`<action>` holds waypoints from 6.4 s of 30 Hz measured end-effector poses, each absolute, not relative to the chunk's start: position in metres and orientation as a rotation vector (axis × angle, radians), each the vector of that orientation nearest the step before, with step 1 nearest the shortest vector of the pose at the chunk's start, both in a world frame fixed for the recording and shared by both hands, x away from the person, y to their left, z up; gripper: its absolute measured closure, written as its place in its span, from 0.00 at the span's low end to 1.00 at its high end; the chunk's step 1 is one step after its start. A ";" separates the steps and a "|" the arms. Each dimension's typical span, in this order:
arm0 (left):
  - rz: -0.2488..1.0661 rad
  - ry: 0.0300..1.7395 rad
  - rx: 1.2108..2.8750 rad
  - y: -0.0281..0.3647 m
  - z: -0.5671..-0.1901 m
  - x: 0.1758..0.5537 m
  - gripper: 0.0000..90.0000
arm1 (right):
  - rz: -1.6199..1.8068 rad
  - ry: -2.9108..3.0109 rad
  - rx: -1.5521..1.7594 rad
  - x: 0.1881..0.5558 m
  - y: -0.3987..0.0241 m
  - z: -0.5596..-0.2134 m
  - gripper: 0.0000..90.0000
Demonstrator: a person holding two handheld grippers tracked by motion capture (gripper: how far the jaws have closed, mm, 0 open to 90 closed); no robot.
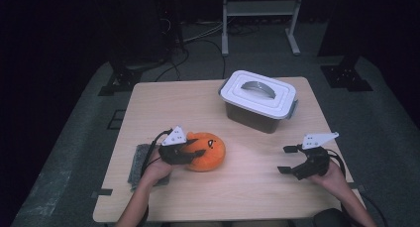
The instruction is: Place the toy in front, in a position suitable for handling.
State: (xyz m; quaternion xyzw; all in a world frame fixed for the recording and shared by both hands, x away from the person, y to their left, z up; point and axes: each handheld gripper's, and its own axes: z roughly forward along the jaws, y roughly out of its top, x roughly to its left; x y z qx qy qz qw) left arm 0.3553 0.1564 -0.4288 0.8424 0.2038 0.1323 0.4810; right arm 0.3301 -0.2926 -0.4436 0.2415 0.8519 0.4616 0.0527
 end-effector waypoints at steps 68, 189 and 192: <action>0.365 0.663 1.942 0.245 -0.436 0.327 0.21 | 1.463 2.657 0.394 0.317 -0.192 -0.440 0.37; -0.059 0.272 2.022 0.146 -0.429 0.322 0.84 | 1.408 2.729 0.395 0.333 -0.177 -0.436 0.27; -0.057 0.233 2.037 0.143 -0.424 0.319 0.84 | 1.387 2.716 0.371 0.332 -0.171 -0.436 0.27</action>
